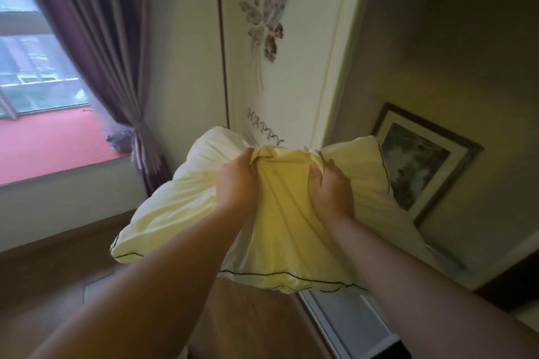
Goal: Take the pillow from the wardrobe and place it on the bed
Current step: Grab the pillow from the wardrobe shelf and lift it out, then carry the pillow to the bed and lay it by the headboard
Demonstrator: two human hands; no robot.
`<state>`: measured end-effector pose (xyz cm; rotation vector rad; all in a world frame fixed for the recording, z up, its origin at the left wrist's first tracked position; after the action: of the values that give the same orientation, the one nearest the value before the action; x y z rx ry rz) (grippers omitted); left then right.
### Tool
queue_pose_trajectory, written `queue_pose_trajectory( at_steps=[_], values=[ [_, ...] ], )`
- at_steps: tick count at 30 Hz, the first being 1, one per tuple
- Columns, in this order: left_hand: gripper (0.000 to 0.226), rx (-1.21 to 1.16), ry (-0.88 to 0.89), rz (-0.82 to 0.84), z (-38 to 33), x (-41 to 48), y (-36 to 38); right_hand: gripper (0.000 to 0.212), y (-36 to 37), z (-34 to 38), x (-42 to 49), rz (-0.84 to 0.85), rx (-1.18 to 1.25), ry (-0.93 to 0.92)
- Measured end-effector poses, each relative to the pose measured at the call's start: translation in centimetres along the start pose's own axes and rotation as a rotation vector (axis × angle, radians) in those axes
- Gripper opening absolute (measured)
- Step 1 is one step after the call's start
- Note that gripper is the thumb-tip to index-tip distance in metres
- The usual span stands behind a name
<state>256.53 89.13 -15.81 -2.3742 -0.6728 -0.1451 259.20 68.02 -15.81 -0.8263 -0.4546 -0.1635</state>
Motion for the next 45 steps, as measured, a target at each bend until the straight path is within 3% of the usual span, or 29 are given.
queue_pose_trajectory(
  at_steps=[9,19,32,39,45],
  values=[
    [0.023,0.112,-0.082,-0.235,4.9,0.5,-11.4,0.045,6.0,10.3,1.3,0.131,0.112,-0.199],
    [0.022,0.278,-0.307,-0.505,7.2,-10.2,-19.3,0.043,8.2,17.2,-4.8,0.356,0.328,-0.474],
    [0.025,0.438,-0.600,-0.883,7.1,-36.1,-29.1,0.047,6.1,25.8,-24.6,0.762,0.521,-0.736],
    [0.038,0.496,-0.720,-1.071,3.6,-53.5,-34.7,0.046,-0.1,31.3,-39.2,0.900,0.626,-0.922],
    [0.034,0.544,-0.820,-1.191,0.5,-70.3,-38.2,0.046,-7.9,33.5,-53.2,0.995,0.727,-1.042]
  ],
)
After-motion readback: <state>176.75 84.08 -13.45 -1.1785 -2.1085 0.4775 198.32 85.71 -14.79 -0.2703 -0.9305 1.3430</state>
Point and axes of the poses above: each hand's wrist, its own x-axis towards the middle knuckle, its own y-axis out of the palm, z = x × y, the point moved 9 cm from there along x, towards the middle knuckle, and after that the axes turned 6 degrees about -y, right-handed, at the moved point
